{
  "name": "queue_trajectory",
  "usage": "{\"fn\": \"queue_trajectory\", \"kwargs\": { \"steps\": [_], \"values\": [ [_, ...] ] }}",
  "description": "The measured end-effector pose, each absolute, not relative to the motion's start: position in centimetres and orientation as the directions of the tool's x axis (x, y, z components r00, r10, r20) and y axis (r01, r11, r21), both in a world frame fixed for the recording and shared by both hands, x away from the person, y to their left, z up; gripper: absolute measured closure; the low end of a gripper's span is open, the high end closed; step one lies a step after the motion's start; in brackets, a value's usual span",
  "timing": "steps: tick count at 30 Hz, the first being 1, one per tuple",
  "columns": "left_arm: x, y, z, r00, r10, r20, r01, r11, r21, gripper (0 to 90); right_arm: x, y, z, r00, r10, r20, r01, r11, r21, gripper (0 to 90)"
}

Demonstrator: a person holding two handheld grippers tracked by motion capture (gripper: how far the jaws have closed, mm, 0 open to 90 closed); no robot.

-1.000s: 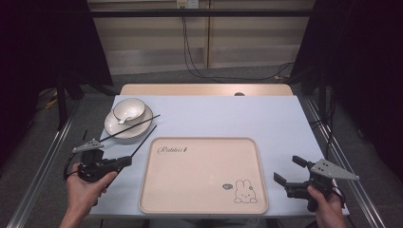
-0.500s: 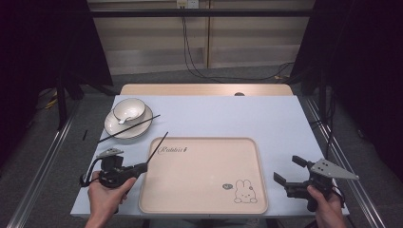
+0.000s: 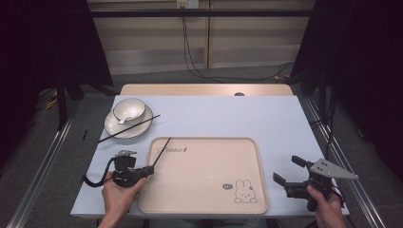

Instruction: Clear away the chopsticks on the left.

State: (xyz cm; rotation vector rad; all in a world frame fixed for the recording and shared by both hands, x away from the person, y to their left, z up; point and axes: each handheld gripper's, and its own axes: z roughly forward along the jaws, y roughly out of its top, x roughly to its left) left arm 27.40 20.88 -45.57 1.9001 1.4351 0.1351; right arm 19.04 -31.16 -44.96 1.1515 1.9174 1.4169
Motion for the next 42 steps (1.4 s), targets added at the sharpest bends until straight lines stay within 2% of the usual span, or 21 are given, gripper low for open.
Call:
{"fn": "queue_trajectory", "kwargs": {
  "steps": [14, 23, 26, 30, 33, 36, 40, 42],
  "values": [
    [28.1, 20.1, -46.6, 0.360, 0.874, -0.325, 0.814, -0.125, 0.567, 85.4, 19.1, -31.2, -45.0, -0.526, 0.846, 0.089, 0.337, 0.111, 0.935, 2.7],
    [28.1, 20.2, -46.5, 0.384, 0.852, -0.356, 0.823, -0.140, 0.551, 81.9, 19.0, -31.1, -44.9, -0.530, 0.843, 0.093, 0.341, 0.112, 0.933, 2.7],
    [28.1, 20.2, -46.5, 0.388, 0.848, -0.362, 0.822, -0.139, 0.553, 77.9, 19.0, -31.1, -44.9, -0.529, 0.844, 0.093, 0.341, 0.111, 0.933, 2.7],
    [28.1, 20.4, -46.1, 0.423, 0.835, -0.352, 0.797, -0.158, 0.584, 75.1, 19.0, -31.1, -45.0, -0.530, 0.844, 0.089, 0.340, 0.115, 0.933, 2.7],
    [28.2, 20.8, -45.7, 0.470, 0.819, -0.330, 0.763, -0.188, 0.618, 67.2, 19.0, -31.1, -44.9, -0.530, 0.843, 0.094, 0.341, 0.111, 0.933, 2.7],
    [28.3, 21.5, -45.0, 0.519, 0.813, -0.265, 0.706, -0.232, 0.669, 50.6, 19.0, -31.2, -44.9, -0.531, 0.843, 0.088, 0.336, 0.115, 0.935, 2.7],
    [28.5, 22.9, -44.0, 0.590, 0.786, -0.182, 0.619, -0.296, 0.728, 33.4, 19.0, -31.2, -44.9, -0.529, 0.844, 0.089, 0.336, 0.112, 0.935, 2.7],
    [28.7, 23.6, -43.6, 0.616, 0.767, -0.179, 0.599, -0.309, 0.739, 31.0, 19.0, -31.2, -44.9, -0.529, 0.844, 0.089, 0.337, 0.112, 0.935, 2.7]
  ]
}}
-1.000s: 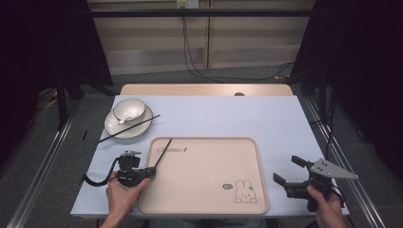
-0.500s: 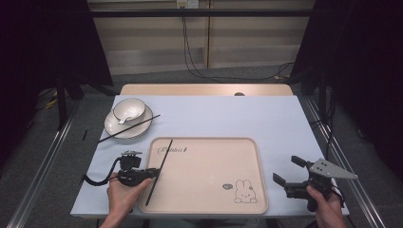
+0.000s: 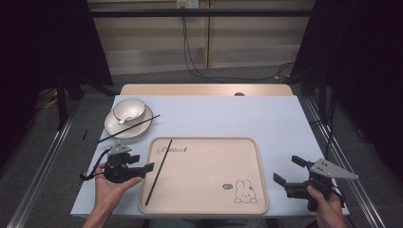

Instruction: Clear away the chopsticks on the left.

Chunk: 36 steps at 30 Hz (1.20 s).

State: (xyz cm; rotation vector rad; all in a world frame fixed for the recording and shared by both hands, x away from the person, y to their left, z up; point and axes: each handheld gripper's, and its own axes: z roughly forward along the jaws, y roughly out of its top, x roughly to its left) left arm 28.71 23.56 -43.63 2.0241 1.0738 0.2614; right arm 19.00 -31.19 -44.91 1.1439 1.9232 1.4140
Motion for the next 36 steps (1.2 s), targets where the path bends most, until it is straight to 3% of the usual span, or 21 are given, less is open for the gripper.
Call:
{"fn": "queue_trajectory", "kwargs": {
  "steps": [7, 11, 14, 21, 24, 31, 36],
  "values": [
    [30.0, 25.7, -41.9, 0.714, 0.693, -0.097, 0.474, -0.377, 0.795, 19.5, 19.0, -31.2, -44.9, -0.527, 0.845, 0.087, 0.337, 0.114, 0.935, 2.7],
    [31.6, 27.0, -41.1, 0.725, 0.683, -0.087, 0.458, -0.384, 0.802, 15.0, 19.0, -31.2, -44.9, -0.527, 0.846, 0.088, 0.336, 0.113, 0.935, 2.7],
    [33.1, 28.4, -40.7, 0.732, 0.668, -0.134, 0.463, -0.344, 0.817, 18.4, 19.0, -31.2, -45.0, -0.526, 0.846, 0.088, 0.337, 0.113, 0.935, 2.7],
    [35.9, 30.8, -41.4, 0.741, 0.671, -0.033, 0.393, -0.393, 0.831, 20.7, 19.0, -31.3, -45.0, -0.526, 0.846, 0.089, 0.338, 0.112, 0.935, 2.7],
    [37.1, 31.7, -41.9, 0.748, 0.663, -0.035, 0.398, -0.407, 0.822, 20.6, 19.0, -31.3, -45.0, -0.525, 0.846, 0.090, 0.336, 0.110, 0.935, 2.7],
    [39.6, 33.7, -43.2, 0.730, 0.681, -0.053, 0.420, -0.386, 0.822, 31.1, 19.0, -31.3, -45.0, -0.529, 0.844, 0.093, 0.341, 0.111, 0.934, 2.7],
    [41.1, 33.3, -44.0, 0.742, 0.669, -0.037, 0.432, -0.436, 0.789, 43.6, 19.0, -31.4, -45.0, -0.527, 0.845, 0.092, 0.342, 0.112, 0.933, 2.7]
  ]
}}
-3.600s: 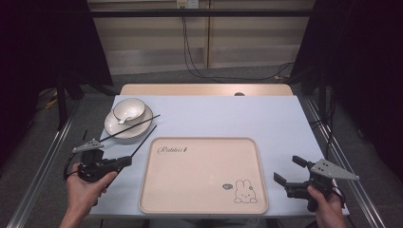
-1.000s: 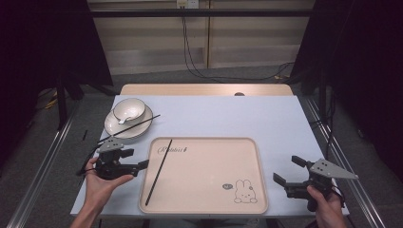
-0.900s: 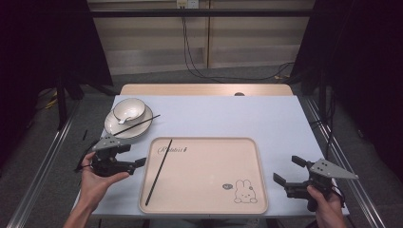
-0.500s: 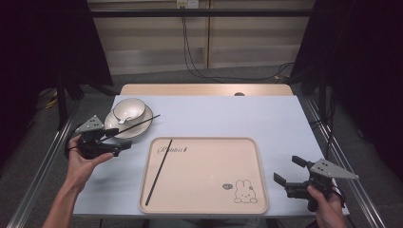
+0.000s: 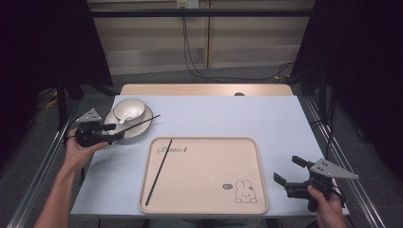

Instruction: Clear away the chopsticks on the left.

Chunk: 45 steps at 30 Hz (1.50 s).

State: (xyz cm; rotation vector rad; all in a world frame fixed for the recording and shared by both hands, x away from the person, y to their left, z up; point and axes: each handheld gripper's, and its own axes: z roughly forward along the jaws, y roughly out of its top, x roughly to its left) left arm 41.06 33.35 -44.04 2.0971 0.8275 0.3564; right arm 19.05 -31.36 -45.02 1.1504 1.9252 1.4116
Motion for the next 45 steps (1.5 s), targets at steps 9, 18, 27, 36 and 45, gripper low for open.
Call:
{"fn": "queue_trajectory", "kwargs": {
  "steps": [9, 18, 27, 36, 45],
  "values": [
    [43.1, 32.6, -45.3, 0.759, 0.651, 0.004, 0.433, -0.509, 0.743, 56.6, 19.0, -31.5, -45.0, -0.524, 0.846, 0.092, 0.342, 0.110, 0.933, 2.7],
    [43.7, 32.1, -45.9, 0.774, 0.633, 0.004, 0.434, -0.535, 0.725, 64.2, 19.0, -31.5, -45.0, -0.525, 0.846, 0.096, 0.343, 0.108, 0.933, 2.7],
    [44.2, 31.5, -46.1, 0.788, 0.615, 0.026, 0.422, -0.571, 0.704, 72.1, 19.0, -31.5, -45.0, -0.523, 0.847, 0.092, 0.344, 0.111, 0.933, 2.8],
    [44.0, 31.3, -46.1, 0.803, 0.596, 0.015, 0.417, -0.580, 0.699, 85.4, 19.0, -31.6, -45.1, -0.525, 0.846, 0.096, 0.345, 0.109, 0.932, 2.8],
    [43.4, 31.8, -45.6, 0.796, 0.604, 0.020, 0.420, -0.576, 0.701, 85.7, 19.0, -31.5, -45.0, -0.527, 0.845, 0.094, 0.342, 0.110, 0.933, 2.9]
  ]
}}
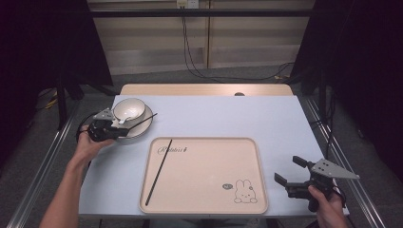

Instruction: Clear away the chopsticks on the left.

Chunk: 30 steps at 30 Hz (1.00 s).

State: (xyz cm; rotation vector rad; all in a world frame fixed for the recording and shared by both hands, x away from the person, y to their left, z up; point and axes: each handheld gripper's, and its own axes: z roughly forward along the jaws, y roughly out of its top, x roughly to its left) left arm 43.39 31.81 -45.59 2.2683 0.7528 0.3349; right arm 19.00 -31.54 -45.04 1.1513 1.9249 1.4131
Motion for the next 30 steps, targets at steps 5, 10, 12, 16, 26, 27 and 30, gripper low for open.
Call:
{"fn": "queue_trajectory", "kwargs": {
  "steps": [5, 10, 12, 16, 26, 27, 30],
  "values": [
    [42.9, 32.4, -45.2, 0.802, 0.597, 0.020, 0.408, -0.572, 0.712, 85.7, 19.0, -31.5, -45.0, -0.525, 0.846, 0.095, 0.342, 0.108, 0.933, 2.9],
    [42.1, 32.7, -44.2, 0.794, 0.607, 0.003, 0.412, -0.543, 0.732, 85.8, 19.0, -31.5, -45.1, -0.526, 0.845, 0.096, 0.345, 0.109, 0.932, 2.9],
    [41.8, 32.9, -43.8, 0.784, 0.621, -0.018, 0.431, -0.523, 0.736, 85.8, 19.0, -31.5, -45.0, -0.526, 0.845, 0.097, 0.347, 0.109, 0.931, 2.9],
    [41.1, 33.2, -42.9, 0.777, 0.628, -0.044, 0.447, -0.501, 0.741, 85.8, 19.0, -31.4, -45.0, -0.526, 0.844, 0.099, 0.346, 0.106, 0.932, 2.9],
    [38.1, 32.8, -41.6, 0.741, 0.659, -0.130, 0.518, -0.437, 0.735, 85.8, 19.0, -31.4, -45.0, -0.531, 0.842, 0.090, 0.339, 0.115, 0.934, 2.9],
    [37.9, 32.7, -41.6, 0.743, 0.655, -0.136, 0.518, -0.435, 0.737, 85.8, 19.0, -31.4, -45.0, -0.531, 0.842, 0.097, 0.344, 0.109, 0.933, 2.9],
    [36.9, 32.5, -41.4, 0.720, 0.675, -0.159, 0.542, -0.405, 0.736, 85.8, 19.0, -31.3, -45.0, -0.531, 0.842, 0.096, 0.341, 0.109, 0.934, 2.9]
  ]
}}
